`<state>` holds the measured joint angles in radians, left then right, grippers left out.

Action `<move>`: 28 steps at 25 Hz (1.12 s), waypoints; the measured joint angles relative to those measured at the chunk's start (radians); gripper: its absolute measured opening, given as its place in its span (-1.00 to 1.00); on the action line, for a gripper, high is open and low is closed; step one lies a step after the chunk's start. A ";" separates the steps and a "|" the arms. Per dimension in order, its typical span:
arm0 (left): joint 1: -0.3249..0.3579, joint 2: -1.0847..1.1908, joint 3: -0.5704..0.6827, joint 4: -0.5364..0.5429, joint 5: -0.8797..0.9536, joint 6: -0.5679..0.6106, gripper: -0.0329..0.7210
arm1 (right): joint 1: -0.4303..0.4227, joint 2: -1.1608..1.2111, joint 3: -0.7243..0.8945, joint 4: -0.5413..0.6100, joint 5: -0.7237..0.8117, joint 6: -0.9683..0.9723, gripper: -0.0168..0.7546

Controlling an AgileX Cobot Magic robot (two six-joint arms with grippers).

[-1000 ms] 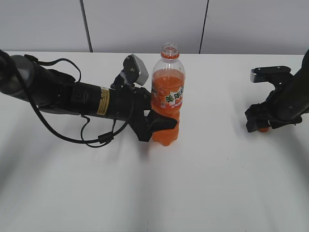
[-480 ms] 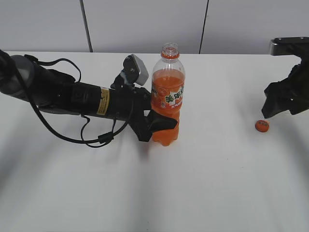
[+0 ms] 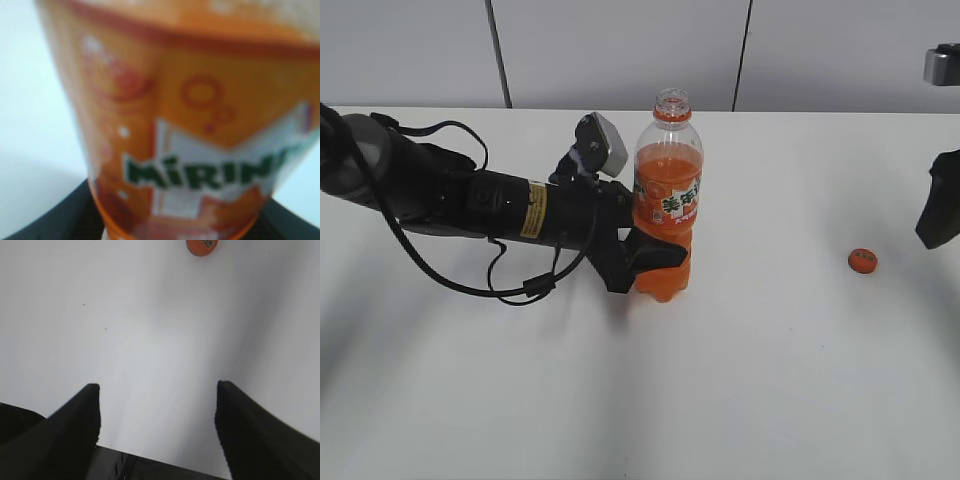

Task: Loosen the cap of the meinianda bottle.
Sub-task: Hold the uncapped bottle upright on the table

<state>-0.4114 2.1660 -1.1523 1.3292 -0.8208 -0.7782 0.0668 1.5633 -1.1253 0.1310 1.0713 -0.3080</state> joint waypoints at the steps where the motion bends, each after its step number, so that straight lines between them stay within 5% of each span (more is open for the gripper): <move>1: 0.000 0.000 0.000 0.000 0.000 0.000 0.18 | 0.000 -0.012 -0.006 -0.001 0.015 0.000 0.43; 7: 0.000 0.000 0.000 0.000 0.001 0.000 0.18 | 0.000 -0.075 -0.033 -0.006 0.134 0.003 0.43; 28: 0.000 0.000 0.000 -0.001 0.000 0.000 0.20 | 0.000 -0.400 -0.039 -0.019 0.144 0.062 0.43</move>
<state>-0.4114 2.1660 -1.1523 1.3281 -0.8208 -0.7782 0.0668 1.1636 -1.1641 0.1122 1.2157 -0.2461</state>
